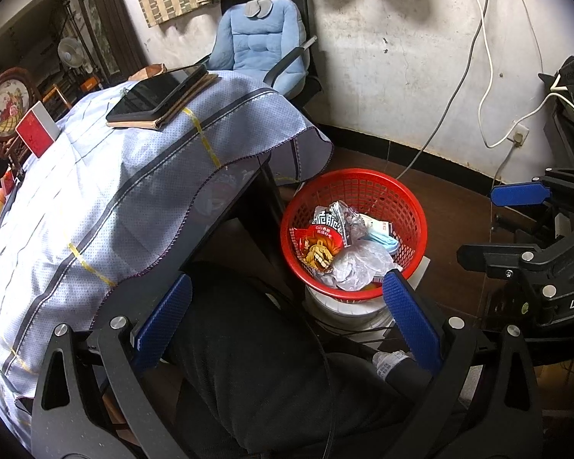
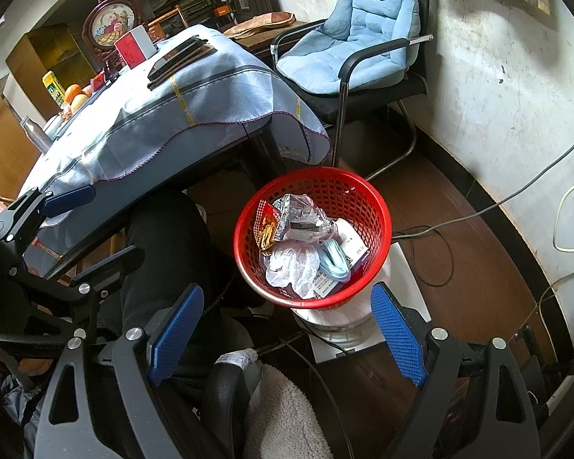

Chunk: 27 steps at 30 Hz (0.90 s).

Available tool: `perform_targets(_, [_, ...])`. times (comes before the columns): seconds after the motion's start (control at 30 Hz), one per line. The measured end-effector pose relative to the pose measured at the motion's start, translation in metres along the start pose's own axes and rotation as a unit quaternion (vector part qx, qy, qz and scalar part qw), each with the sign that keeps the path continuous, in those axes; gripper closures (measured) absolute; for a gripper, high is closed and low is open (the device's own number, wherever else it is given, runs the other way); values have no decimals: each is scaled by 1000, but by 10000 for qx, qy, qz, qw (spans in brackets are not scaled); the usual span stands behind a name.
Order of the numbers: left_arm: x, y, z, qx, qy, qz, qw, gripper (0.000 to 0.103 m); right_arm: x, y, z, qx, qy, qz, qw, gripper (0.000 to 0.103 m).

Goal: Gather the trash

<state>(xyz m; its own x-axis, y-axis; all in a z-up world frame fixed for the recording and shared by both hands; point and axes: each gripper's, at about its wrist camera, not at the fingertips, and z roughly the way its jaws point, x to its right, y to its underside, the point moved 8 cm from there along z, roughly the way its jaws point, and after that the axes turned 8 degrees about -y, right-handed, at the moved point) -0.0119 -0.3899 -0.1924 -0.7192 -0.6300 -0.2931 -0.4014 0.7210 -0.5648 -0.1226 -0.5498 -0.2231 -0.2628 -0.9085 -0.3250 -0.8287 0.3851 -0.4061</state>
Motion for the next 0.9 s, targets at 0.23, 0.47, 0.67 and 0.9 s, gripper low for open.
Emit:
perform_targets(0.23, [0,0,0,-9,1,6,10000,7,0,-1,0,2,1,4,10000,16])
perform_targets(0.47, [-1,3,2,-45,1,25,10000,7,0,-1,0,-5,1,5,10000,16])
perform_targets(0.67, [-1,3,3,-45,-3,36,10000,7,0,-1,0,-9,-2,8,10000,16])
perform_targets(0.9, [0,4,3,-37,-22,104,9999,7,0,-1,1,-12,2,12,10000,16])
